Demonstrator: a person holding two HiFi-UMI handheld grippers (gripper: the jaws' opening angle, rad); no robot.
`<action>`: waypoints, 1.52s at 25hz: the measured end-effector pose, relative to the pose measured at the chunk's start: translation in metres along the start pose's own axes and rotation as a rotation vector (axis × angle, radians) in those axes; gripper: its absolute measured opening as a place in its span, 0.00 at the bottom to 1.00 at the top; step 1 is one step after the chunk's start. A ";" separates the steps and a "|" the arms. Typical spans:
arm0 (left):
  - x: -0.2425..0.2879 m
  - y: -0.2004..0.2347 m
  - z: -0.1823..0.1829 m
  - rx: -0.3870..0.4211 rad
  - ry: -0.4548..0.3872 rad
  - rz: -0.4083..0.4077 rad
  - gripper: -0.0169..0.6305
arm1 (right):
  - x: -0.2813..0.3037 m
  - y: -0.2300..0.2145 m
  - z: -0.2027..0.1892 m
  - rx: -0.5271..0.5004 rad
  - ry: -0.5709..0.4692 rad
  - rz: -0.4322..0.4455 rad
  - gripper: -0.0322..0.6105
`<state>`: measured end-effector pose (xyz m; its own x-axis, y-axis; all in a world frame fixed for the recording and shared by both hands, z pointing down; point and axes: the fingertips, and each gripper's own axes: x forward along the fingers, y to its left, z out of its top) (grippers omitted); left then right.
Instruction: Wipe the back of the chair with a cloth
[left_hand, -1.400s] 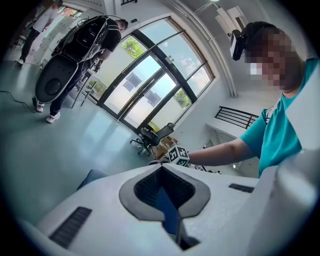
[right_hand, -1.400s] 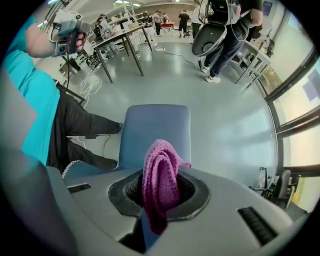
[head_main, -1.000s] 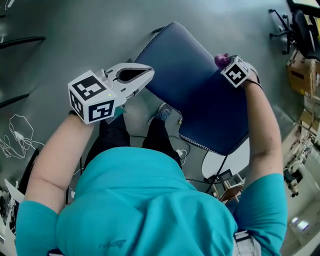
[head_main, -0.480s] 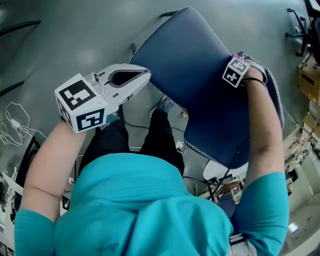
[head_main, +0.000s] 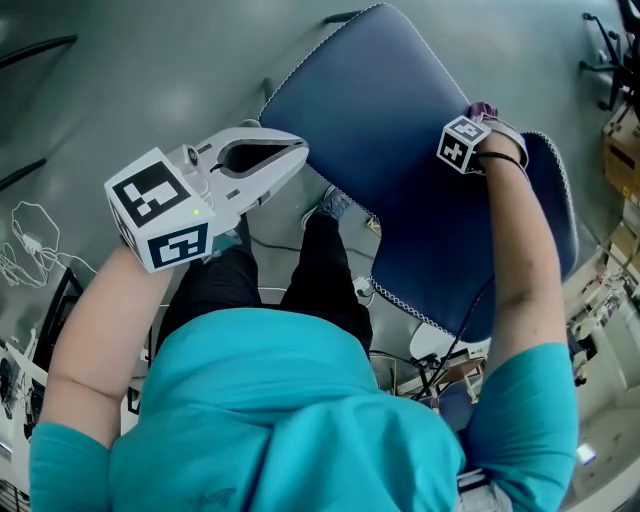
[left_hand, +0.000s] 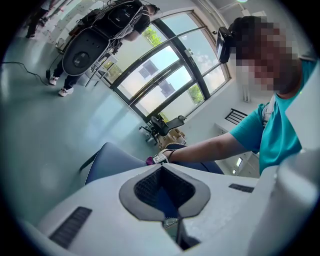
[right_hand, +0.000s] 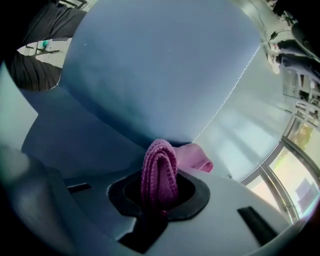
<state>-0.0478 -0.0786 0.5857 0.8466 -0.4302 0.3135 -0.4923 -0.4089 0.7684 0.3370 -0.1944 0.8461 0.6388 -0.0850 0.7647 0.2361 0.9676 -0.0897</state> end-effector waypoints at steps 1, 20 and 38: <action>0.000 0.000 -0.001 0.001 0.001 -0.002 0.02 | 0.000 0.001 0.001 0.007 0.001 0.007 0.14; -0.001 -0.005 -0.002 0.014 0.007 -0.020 0.02 | -0.004 0.030 0.020 0.008 0.011 0.085 0.14; -0.019 -0.016 -0.014 0.009 -0.022 -0.033 0.02 | -0.022 0.072 0.042 -0.021 0.010 0.136 0.14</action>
<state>-0.0528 -0.0531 0.5749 0.8578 -0.4337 0.2757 -0.4660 -0.4302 0.7732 0.3094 -0.1133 0.8500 0.6734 0.0445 0.7380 0.1619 0.9651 -0.2059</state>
